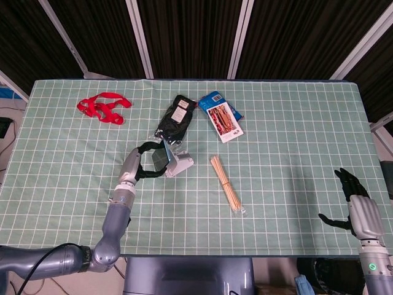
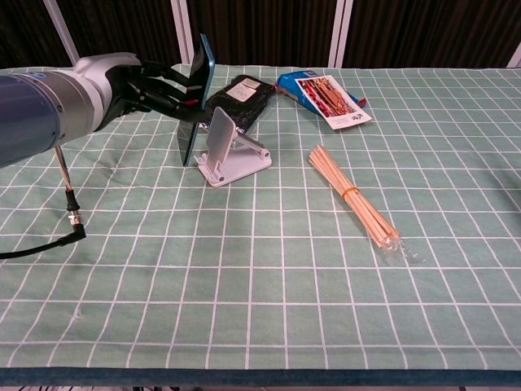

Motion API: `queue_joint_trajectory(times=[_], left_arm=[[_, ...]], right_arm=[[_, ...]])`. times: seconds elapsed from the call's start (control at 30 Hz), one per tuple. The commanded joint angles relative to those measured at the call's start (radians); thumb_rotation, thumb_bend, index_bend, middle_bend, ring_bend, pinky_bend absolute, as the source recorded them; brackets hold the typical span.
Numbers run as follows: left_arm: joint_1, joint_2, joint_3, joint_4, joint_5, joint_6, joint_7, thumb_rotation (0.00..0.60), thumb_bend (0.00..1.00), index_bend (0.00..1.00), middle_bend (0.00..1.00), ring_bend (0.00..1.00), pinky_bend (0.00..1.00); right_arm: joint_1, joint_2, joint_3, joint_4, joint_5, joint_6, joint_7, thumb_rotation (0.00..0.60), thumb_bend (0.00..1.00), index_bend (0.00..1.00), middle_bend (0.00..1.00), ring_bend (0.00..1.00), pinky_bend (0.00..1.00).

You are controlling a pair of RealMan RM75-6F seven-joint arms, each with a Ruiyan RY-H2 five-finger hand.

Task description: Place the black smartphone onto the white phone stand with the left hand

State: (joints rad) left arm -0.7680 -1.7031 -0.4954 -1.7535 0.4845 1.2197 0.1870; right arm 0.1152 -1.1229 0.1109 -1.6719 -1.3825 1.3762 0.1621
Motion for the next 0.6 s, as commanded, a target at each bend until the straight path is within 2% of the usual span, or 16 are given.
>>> queue_joint_trajectory(times=[0.03, 0.4, 0.6], left_arm=[[0.003, -0.013, -0.023, 0.0, -0.031, -0.004, -0.023, 0.6, 0.47, 0.61, 0.69, 0.16, 0.0], [-0.007, -0.045, -0.067, 0.029, -0.114, -0.035, -0.061, 0.6, 0.47, 0.6, 0.68, 0.16, 0.0], [-0.007, -0.066, -0.075, 0.054, -0.099, -0.043, -0.094, 0.6, 0.47, 0.6, 0.68, 0.16, 0.0]], right_arm=[[0.0, 0.001, 0.0, -0.001, 0.001, -0.001, 0.001, 0.6, 0.11, 0.0, 0.0, 0.0, 0.15], [0.0, 0.004, 0.0, -0.008, 0.006, -0.006, 0.006, 0.6, 0.11, 0.0, 0.0, 0.0, 0.15], [-0.001, 0.006, 0.0, -0.01, 0.008, -0.008, 0.01, 0.6, 0.11, 0.0, 0.0, 0.0, 0.15]])
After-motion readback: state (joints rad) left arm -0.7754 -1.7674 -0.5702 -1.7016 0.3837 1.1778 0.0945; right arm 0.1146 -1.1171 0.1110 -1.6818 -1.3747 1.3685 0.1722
